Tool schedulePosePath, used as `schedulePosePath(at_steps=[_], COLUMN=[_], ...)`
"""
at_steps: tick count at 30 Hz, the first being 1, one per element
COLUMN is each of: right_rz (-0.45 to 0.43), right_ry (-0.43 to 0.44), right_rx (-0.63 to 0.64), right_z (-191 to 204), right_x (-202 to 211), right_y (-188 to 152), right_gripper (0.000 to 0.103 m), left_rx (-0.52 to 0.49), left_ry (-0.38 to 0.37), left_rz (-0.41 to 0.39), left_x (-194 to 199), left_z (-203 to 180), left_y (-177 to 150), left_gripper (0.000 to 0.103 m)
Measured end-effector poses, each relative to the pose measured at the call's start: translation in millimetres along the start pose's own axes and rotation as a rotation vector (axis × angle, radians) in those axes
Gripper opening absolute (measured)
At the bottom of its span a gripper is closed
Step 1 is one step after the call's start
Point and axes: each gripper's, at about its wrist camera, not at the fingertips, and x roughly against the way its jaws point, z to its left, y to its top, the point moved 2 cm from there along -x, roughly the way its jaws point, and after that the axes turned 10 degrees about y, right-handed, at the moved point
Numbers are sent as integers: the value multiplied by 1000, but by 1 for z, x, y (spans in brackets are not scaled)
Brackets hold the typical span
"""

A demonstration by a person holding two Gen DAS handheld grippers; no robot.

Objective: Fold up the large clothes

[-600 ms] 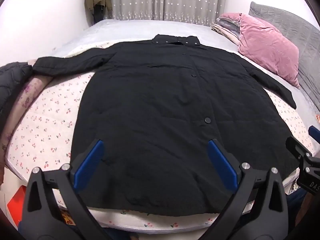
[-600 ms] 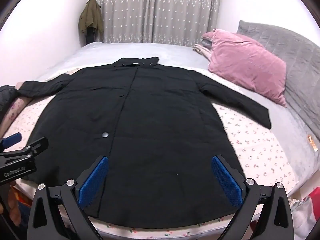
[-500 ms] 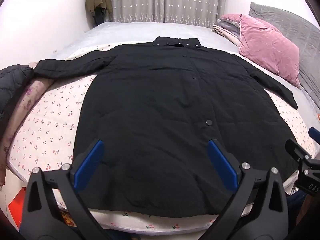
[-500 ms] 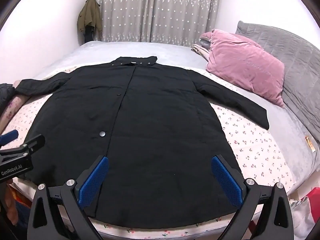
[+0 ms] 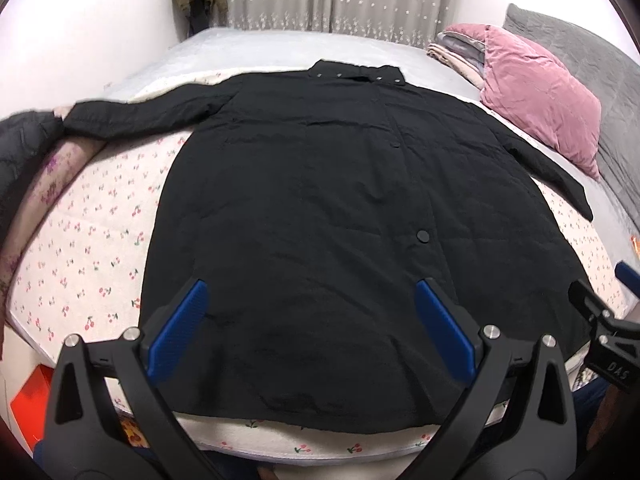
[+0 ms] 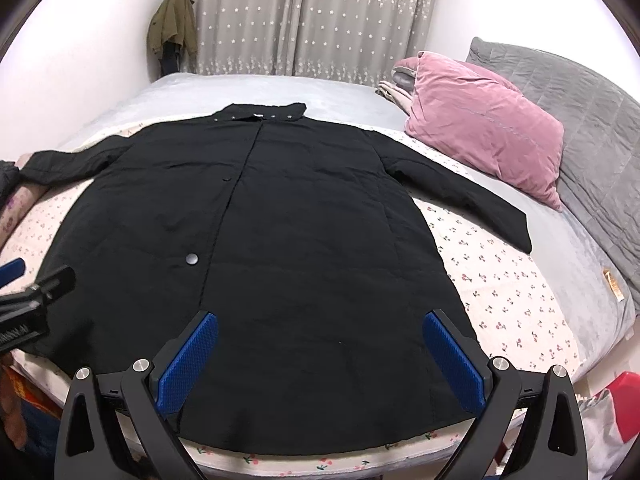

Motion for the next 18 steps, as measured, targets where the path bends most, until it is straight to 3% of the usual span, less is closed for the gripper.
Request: schedulePosePath(at_steps=[4,7,12,18], right_rz=[27,3,34,86], right_ry=[-51,-37,-16,-16], right_rx=[-3,-17,-13,-11], right_z=[-6,-8,-2,-23], right_x=[-6,-3,-5,-12], right_y=[0,0,1,1], right_gripper=[103,103,103,103], left_rx=[57,70,99,224], left_ry=[6,-5,-55,-84], left_rz=[36,32,-32,116], left_x=[-8,-5,-6,-32], left_z=[16,19,23,68], left_y=[1,0,1,-3], left_gripper=[102,102,102,102])
